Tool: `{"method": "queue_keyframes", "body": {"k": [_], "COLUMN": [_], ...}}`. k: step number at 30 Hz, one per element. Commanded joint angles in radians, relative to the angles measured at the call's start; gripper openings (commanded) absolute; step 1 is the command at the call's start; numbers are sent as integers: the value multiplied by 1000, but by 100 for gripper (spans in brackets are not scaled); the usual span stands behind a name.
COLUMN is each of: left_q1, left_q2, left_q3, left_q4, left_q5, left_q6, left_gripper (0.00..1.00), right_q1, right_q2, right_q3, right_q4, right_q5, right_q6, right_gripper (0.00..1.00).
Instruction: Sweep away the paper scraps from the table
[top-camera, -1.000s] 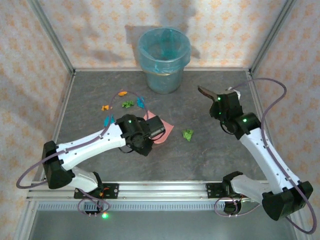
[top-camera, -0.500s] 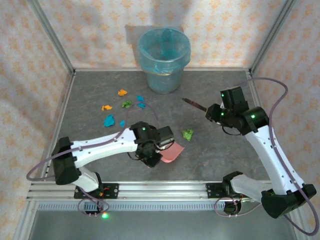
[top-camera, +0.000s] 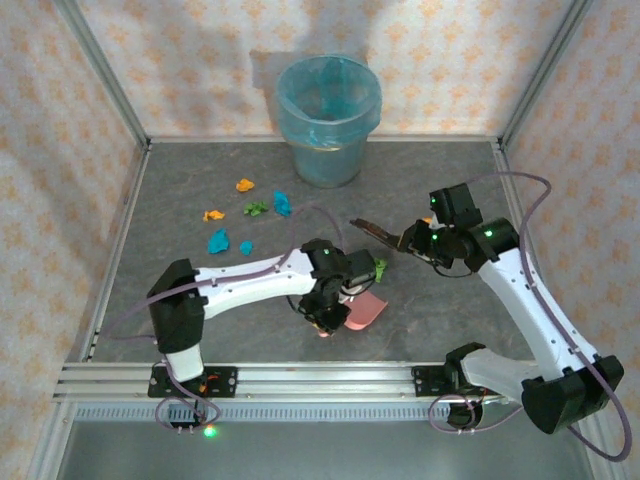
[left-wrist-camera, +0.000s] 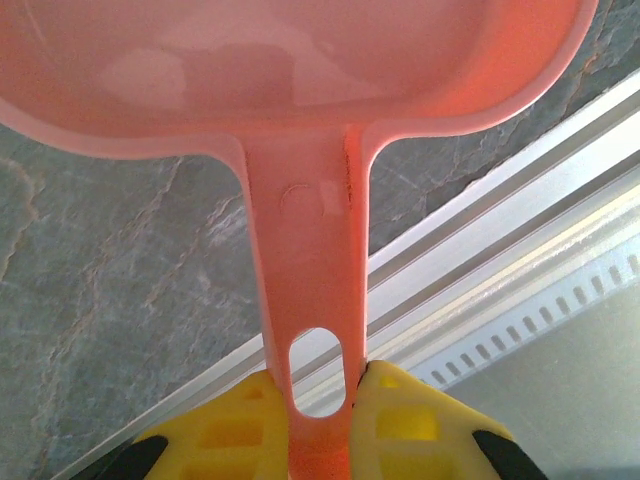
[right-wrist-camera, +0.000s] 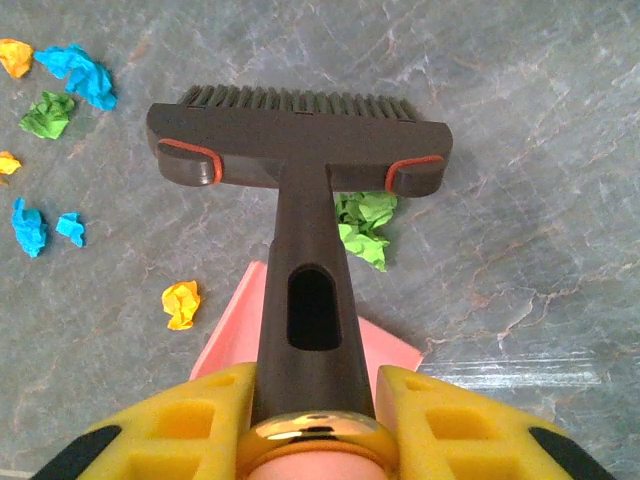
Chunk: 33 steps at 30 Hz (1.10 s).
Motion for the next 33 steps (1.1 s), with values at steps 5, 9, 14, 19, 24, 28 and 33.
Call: {"method": "queue_keyframes", "body": {"k": [5,9,14,19,24,28,33], "left_q1": [13,27,35,37,38,31,26], "left_q2": [65,72,79,77,55,37,23], "left_q3": [50,46,42,29,-27,-66,-115], "left_q4": [19,39,66,81,129,156,205], "left_q5": [27,13,-1,-53,-101,-170,-179], "left_q6": [6,2,-4,-13,-37,-48,-63], "left_gripper": [0,0,0,0,0,0,0], "right_q1": [-28,-29,-28,-29,-28,-28,-27], "right_q2": [-25,-39,-65,-107,-178,-217,-236], "right_q3": [-37,-49,-86,-123,-159,-194,-175], "right_q4": [55,25,37,40,51,90,109], "right_q5": [-44,-64,-135,-214,-306,-389,-373], "right_q6": [53,39,68,100,145,196,233], "right_gripper": [0,0,0,0,0,0,0]}}
